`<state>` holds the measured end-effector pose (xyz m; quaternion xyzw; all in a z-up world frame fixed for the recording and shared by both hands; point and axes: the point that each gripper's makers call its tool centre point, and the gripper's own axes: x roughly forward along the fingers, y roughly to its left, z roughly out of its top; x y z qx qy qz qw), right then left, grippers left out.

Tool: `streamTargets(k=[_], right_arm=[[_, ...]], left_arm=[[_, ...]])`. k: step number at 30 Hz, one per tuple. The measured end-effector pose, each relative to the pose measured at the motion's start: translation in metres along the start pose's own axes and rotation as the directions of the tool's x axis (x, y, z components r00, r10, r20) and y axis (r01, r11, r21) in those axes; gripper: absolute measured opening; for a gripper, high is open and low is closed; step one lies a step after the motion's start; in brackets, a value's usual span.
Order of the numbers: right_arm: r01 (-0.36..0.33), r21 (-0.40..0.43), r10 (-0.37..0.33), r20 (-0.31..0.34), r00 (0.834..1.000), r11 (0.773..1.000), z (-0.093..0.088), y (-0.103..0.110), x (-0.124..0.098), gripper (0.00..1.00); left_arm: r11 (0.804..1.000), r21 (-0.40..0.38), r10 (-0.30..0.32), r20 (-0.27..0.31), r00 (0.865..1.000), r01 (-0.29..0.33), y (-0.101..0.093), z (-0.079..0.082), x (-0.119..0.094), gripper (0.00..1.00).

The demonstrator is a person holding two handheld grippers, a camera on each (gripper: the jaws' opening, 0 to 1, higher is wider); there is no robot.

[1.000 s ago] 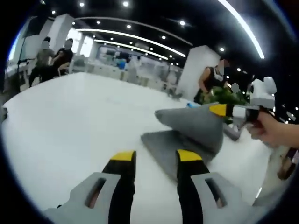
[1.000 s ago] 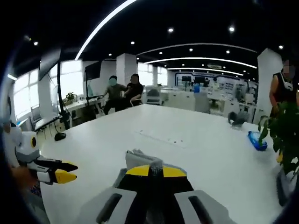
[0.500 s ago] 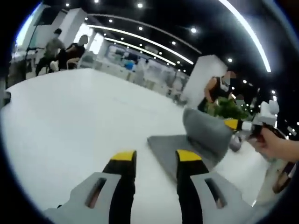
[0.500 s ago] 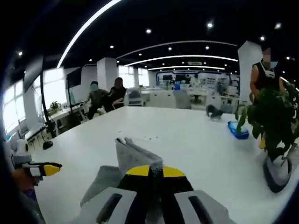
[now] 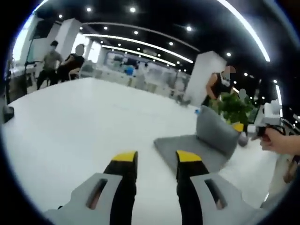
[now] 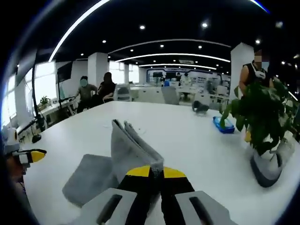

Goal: Open the folded towel by lifting each exposed corner and separating the folded layers until the towel lies flat within the target outline without major curled edges

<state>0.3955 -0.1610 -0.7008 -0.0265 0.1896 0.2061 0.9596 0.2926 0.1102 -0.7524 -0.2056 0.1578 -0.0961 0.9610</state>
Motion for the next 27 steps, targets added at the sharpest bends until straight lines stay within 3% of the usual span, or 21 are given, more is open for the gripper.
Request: streamTargets(k=[13, 14, 20, 24, 27], right_arm=[[0.054, 0.002, -0.054, -0.015, 0.998, 0.999, -0.016, -0.01, -0.017, 0.03], [0.071, -0.003, -0.071, -0.018, 0.997, 0.998, -0.02, -0.013, -0.02, 0.03], [0.096, 0.041, -0.094, -0.037, 0.995, 0.995, -0.037, -0.026, -0.025, 0.03], [0.138, 0.04, -0.134, -0.08, 0.988, 0.99, -0.055, -0.045, -0.027, 0.04], [0.147, 0.045, -0.143, -0.087, 0.986, 0.988, -0.059, -0.049, -0.027, 0.05]], left_arm=[[0.999, 0.054, 0.004, -0.006, 1.0, -0.004, -0.003, -0.002, 0.001, 0.31], [0.994, 0.101, 0.031, 0.012, 0.999, -0.032, 0.002, 0.001, 0.0, 0.31], [0.99, 0.126, 0.051, 0.066, 0.997, -0.059, -0.001, 0.008, -0.008, 0.31], [0.99, 0.137, 0.036, 0.052, 0.998, -0.043, -0.005, 0.006, -0.006, 0.31], [0.989, 0.14, 0.032, 0.051, 0.998, -0.039, -0.006, 0.006, -0.006, 0.31]])
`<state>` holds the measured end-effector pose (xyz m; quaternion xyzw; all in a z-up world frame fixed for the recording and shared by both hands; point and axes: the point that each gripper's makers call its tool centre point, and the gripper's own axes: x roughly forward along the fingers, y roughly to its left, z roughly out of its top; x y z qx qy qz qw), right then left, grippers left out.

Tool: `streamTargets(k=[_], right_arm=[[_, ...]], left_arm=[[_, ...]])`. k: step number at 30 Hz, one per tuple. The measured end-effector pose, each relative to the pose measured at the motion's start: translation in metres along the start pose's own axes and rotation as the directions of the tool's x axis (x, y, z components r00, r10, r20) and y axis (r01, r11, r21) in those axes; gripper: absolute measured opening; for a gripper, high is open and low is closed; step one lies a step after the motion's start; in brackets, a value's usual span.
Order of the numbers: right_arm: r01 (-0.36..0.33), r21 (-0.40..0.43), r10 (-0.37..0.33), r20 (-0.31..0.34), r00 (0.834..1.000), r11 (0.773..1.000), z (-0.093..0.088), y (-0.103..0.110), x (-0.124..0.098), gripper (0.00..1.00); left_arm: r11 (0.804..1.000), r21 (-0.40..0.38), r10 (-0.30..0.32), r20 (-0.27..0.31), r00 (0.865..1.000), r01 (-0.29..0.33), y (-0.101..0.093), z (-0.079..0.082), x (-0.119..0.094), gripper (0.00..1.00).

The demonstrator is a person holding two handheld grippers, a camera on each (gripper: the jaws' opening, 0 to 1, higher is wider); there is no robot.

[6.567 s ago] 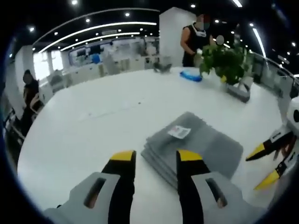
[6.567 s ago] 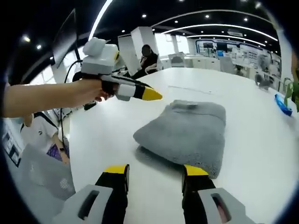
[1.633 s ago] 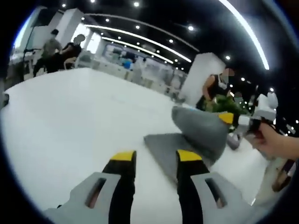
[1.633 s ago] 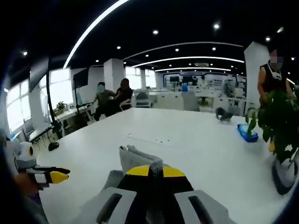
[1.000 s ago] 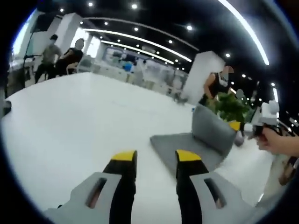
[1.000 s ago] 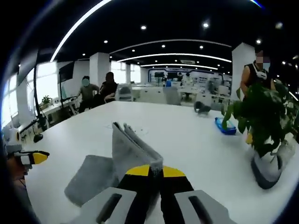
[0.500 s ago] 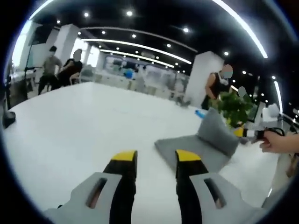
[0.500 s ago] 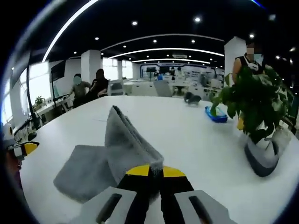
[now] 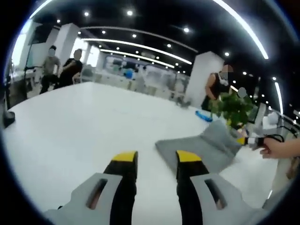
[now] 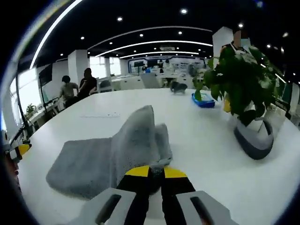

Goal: Open the folded towel by lifting each exposed corner and separating the folded layers until the towel lies flat within the target outline without major curled edges

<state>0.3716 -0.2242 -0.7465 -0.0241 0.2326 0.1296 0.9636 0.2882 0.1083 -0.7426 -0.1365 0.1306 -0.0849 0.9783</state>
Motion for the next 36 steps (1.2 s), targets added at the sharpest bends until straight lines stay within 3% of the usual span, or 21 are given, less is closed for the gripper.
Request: streamTargets(k=[5, 7, 11, 13, 15, 19, 20, 21, 23, 25, 26, 30, 33, 36], right_arm=[[0.015, 0.019, -0.014, -0.009, 1.0, 1.0, -0.005, -0.007, 0.0, 0.05], [0.05, 0.034, -0.048, -0.043, 0.998, 0.998, -0.017, -0.022, -0.001, 0.05], [0.076, 0.103, -0.07, -0.055, 0.996, 0.992, -0.024, -0.039, -0.007, 0.07], [0.078, 0.11, -0.072, -0.062, 0.996, 0.991, -0.025, -0.04, -0.007, 0.07], [0.08, 0.065, -0.075, -0.076, 0.994, 0.995, -0.029, -0.04, -0.006, 0.09], [0.115, 0.009, -0.115, -0.047, 0.992, 0.993, -0.017, -0.05, -0.006, 0.11], [0.14, -0.038, -0.141, -0.005, 0.99, 0.989, -0.005, -0.058, -0.011, 0.15], [0.154, -0.018, -0.153, 0.06, 0.986, 0.988, 0.011, -0.064, -0.014, 0.21], [0.156, -0.004, -0.156, 0.073, 0.985, 0.988, 0.014, -0.065, -0.015, 0.28], [0.153, 0.022, -0.154, 0.08, 0.985, 0.988, 0.016, -0.066, -0.015, 0.29], [0.147, 0.04, -0.15, 0.09, 0.985, 0.988, 0.017, -0.066, -0.014, 0.29], [0.113, 0.073, -0.12, 0.086, 0.989, 0.991, 0.008, -0.057, -0.006, 0.35], [0.094, 0.067, -0.098, 0.068, 0.993, 0.993, -0.001, -0.049, 0.001, 0.37], [0.07, 0.098, -0.075, 0.042, 0.996, 0.993, -0.013, -0.042, 0.009, 0.39]], left_arm=[[1.0, 0.001, -0.007, -0.004, 1.0, 0.007, -0.001, -0.001, 0.001, 0.31], [1.0, 0.002, -0.007, -0.01, 1.0, 0.007, 0.0, -0.002, 0.001, 0.31], [1.0, -0.023, 0.009, 0.005, 1.0, -0.009, 0.007, 0.002, 0.0, 0.31], [1.0, -0.025, 0.012, 0.003, 1.0, -0.012, 0.008, 0.002, 0.0, 0.31], [1.0, -0.022, 0.021, 0.001, 1.0, -0.021, 0.01, 0.002, -0.001, 0.31], [0.999, -0.036, 0.021, 0.027, 0.999, -0.02, 0.011, 0.009, -0.002, 0.31], [0.999, -0.043, 0.021, 0.03, 0.999, -0.02, 0.011, 0.01, -0.002, 0.31], [0.999, -0.046, 0.02, 0.034, 0.999, -0.018, 0.01, 0.01, -0.001, 0.31], [0.999, -0.047, 0.02, 0.033, 0.999, -0.018, 0.009, 0.009, 0.0, 0.32], [0.999, -0.045, 0.013, 0.024, 1.0, -0.012, 0.006, 0.006, 0.002, 0.33], [0.999, -0.038, 0.009, 0.018, 1.0, -0.008, 0.005, 0.005, 0.004, 0.34], [0.988, 0.145, -0.046, -0.077, 0.996, 0.057, -0.015, -0.008, 0.014, 0.36], [0.981, 0.173, -0.075, -0.084, 0.994, 0.089, -0.024, 0.001, 0.025, 0.37], [0.96, 0.241, -0.112, -0.131, 0.985, 0.141, -0.031, 0.004, 0.04, 0.37]])
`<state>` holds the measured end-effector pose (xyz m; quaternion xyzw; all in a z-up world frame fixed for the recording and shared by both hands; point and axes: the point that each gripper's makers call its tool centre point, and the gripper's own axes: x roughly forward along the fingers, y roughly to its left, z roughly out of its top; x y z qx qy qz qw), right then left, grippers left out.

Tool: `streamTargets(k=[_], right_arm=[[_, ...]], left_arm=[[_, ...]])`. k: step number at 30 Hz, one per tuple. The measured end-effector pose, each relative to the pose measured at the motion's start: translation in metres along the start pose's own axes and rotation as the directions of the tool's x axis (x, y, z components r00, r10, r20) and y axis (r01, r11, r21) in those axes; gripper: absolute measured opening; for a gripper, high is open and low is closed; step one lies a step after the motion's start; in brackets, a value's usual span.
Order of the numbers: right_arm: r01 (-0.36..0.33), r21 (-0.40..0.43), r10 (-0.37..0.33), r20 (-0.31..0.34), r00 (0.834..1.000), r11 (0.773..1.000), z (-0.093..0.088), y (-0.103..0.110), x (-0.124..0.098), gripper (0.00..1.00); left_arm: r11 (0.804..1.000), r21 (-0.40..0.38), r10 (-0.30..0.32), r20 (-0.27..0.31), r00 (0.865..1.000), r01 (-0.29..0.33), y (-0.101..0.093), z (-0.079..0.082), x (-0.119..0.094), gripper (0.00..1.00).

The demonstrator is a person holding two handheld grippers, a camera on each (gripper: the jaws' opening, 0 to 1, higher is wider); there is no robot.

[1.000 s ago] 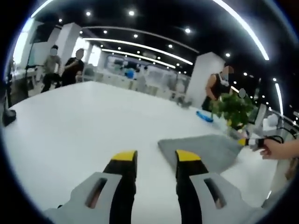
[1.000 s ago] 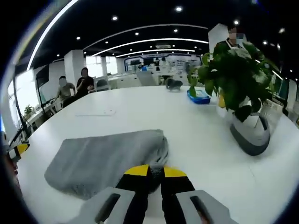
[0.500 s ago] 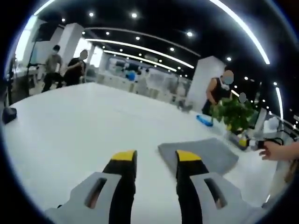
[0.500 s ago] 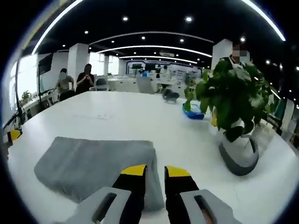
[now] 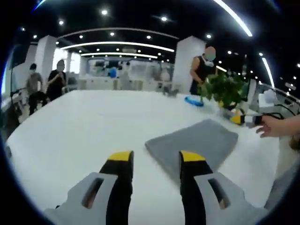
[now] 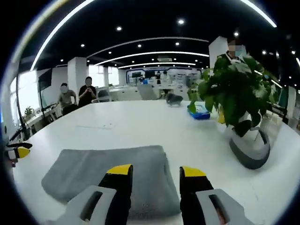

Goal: Open the folded towel by lifting each exposed corner and separating the folded layers until the towel lies flat within the target outline without major curled edges

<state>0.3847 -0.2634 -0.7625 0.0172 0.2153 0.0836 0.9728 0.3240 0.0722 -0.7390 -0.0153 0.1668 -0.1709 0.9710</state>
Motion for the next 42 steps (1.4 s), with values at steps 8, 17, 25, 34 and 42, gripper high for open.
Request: streamTargets(k=[8, 17, 25, 34, 42], right_arm=[[-0.024, 0.007, 0.024, -0.062, 0.998, 1.0, -0.027, 0.005, 0.01, 0.4], [-0.036, -0.093, 0.023, -0.143, 0.99, 0.995, -0.06, 0.002, 0.02, 0.42], [-0.041, -0.119, 0.018, -0.188, 0.982, 0.992, -0.064, 0.009, 0.023, 0.43], [-0.061, -0.123, 0.034, -0.209, 0.977, 0.99, -0.066, 0.009, 0.024, 0.41], [-0.109, -0.157, 0.069, -0.245, 0.967, 0.982, -0.068, 0.014, 0.022, 0.4]], left_arm=[[0.993, 0.073, -0.081, -0.083, 0.993, 0.088, -0.011, 0.001, 0.044, 0.37], [0.966, 0.146, -0.185, -0.173, 0.967, 0.211, -0.039, -0.016, 0.098, 0.35], [0.944, 0.162, -0.231, -0.295, 0.927, 0.287, -0.042, -0.053, 0.114, 0.35], [0.952, 0.162, -0.188, -0.355, 0.916, 0.259, -0.042, -0.057, 0.11, 0.35], [0.961, 0.18, -0.127, -0.392, 0.911, 0.211, -0.044, -0.066, 0.091, 0.34]])
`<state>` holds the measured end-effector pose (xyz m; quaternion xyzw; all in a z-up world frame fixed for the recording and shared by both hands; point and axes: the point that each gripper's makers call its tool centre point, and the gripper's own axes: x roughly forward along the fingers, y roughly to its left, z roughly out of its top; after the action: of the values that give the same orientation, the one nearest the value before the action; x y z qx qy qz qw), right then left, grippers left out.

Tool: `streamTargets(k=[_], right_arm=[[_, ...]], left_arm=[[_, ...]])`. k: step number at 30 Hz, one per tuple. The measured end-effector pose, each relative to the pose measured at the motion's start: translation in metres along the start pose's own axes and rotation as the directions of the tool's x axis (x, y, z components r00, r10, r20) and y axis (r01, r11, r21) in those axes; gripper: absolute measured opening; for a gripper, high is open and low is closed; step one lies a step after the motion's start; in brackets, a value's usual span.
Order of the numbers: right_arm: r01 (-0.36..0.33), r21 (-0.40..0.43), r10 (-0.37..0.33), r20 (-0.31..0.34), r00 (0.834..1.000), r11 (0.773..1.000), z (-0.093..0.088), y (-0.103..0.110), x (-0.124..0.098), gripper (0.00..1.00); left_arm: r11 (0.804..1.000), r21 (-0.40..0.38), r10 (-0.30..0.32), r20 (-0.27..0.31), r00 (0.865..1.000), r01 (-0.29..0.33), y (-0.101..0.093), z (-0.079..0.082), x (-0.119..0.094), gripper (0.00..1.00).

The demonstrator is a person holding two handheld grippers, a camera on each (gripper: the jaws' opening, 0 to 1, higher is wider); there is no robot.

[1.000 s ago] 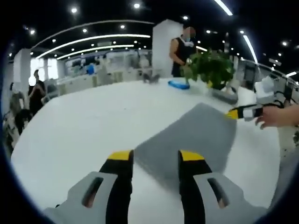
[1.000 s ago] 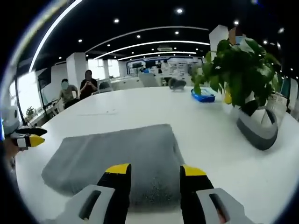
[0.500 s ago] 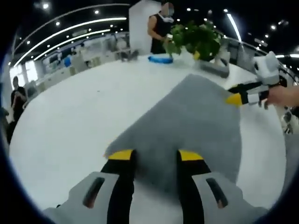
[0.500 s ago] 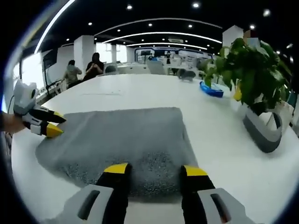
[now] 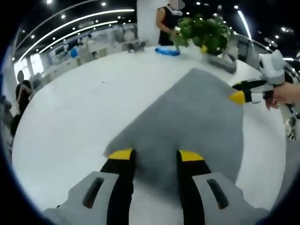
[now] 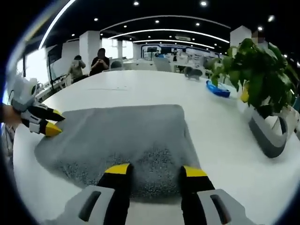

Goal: Open the folded towel by lifting each exposed corner and separating the folded layers until the towel lies flat within the target outline without major curled edges

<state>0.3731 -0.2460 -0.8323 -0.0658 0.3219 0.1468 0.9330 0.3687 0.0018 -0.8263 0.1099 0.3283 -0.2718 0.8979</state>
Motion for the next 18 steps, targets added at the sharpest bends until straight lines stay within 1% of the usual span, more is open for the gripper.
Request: streamTargets(k=[2, 4, 7, 9, 11, 14, 18], right_arm=[[-0.025, -0.033, 0.024, -0.029, 0.999, 0.999, 0.001, 0.004, 0.001, 0.4], [-0.062, -0.064, 0.059, -0.059, 0.997, 0.996, 0.002, 0.009, 0.003, 0.38], [-0.096, -0.083, 0.088, -0.089, 0.992, 0.992, 0.003, 0.012, 0.005, 0.38], [-0.12, -0.1, 0.109, -0.109, 0.988, 0.988, 0.004, 0.015, 0.007, 0.38], [-0.165, -0.123, 0.147, -0.145, 0.978, 0.978, 0.006, 0.02, 0.01, 0.38], [-0.212, -0.159, 0.18, -0.194, 0.964, 0.964, 0.008, 0.024, 0.015, 0.38], [-0.246, -0.185, 0.21, -0.197, 0.958, 0.951, 0.013, 0.034, 0.019, 0.38]], left_arm=[[1.0, -0.01, 0.007, 0.001, 1.0, -0.007, -0.003, -0.006, -0.007, 0.34], [0.999, -0.043, 0.02, 0.01, 1.0, -0.02, -0.006, -0.013, -0.017, 0.34], [0.997, -0.061, 0.041, 0.015, 0.999, -0.04, -0.011, -0.021, -0.027, 0.34], [0.994, -0.088, 0.063, 0.029, 0.998, -0.06, -0.012, -0.027, -0.033, 0.34], [0.993, -0.097, 0.077, 0.037, 0.996, -0.073, -0.016, -0.032, -0.039, 0.34], [0.989, -0.118, 0.093, 0.049, 0.994, -0.087, -0.018, -0.038, -0.046, 0.34], [0.981, -0.158, 0.125, 0.071, 0.99, -0.113, -0.02, -0.047, -0.056, 0.34]])
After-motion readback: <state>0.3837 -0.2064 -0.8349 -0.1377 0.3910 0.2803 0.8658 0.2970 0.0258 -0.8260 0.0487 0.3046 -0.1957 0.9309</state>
